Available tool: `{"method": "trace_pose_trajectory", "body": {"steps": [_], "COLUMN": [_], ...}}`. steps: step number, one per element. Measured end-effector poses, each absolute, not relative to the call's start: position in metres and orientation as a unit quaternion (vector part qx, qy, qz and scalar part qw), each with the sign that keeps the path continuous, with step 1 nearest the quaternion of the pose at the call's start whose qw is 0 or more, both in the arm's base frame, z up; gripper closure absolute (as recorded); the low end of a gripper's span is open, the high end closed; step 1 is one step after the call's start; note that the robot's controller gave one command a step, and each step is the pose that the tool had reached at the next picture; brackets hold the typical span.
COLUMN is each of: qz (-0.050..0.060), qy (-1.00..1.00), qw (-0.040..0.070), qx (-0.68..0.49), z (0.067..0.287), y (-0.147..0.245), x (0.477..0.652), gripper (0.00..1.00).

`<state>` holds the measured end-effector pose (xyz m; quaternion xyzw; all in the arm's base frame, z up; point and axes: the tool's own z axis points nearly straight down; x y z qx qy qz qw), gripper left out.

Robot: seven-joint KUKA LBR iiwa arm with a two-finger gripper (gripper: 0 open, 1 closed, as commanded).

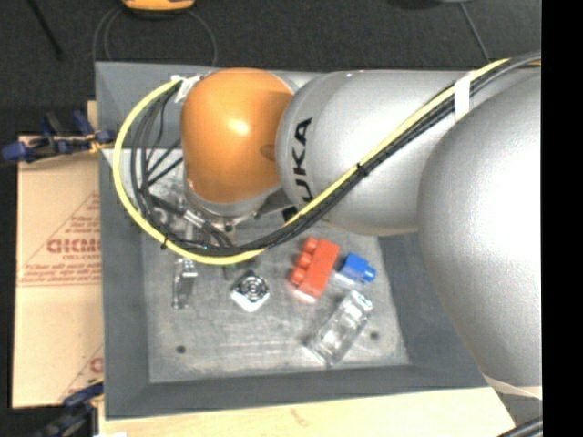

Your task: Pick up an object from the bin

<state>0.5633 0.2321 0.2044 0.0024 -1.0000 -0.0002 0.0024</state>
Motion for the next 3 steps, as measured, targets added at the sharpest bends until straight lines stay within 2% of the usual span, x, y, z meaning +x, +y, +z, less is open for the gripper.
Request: {"method": "trace_pose_trajectory", "body": {"steps": [1, 2, 3], "qz": [0.002, -0.001, 0.0], "qy": [-0.997, -0.944, -0.945], "qw": [0.001, -0.006, -0.009], "qx": [0.074, 0.329, 0.328], "z": [0.125, 0.075, 0.077], "y": [0.162, 0.083, 0.084], "x": [0.593, 0.605, 0.607], "gripper": [0.0, 0.0, 1.0]}}
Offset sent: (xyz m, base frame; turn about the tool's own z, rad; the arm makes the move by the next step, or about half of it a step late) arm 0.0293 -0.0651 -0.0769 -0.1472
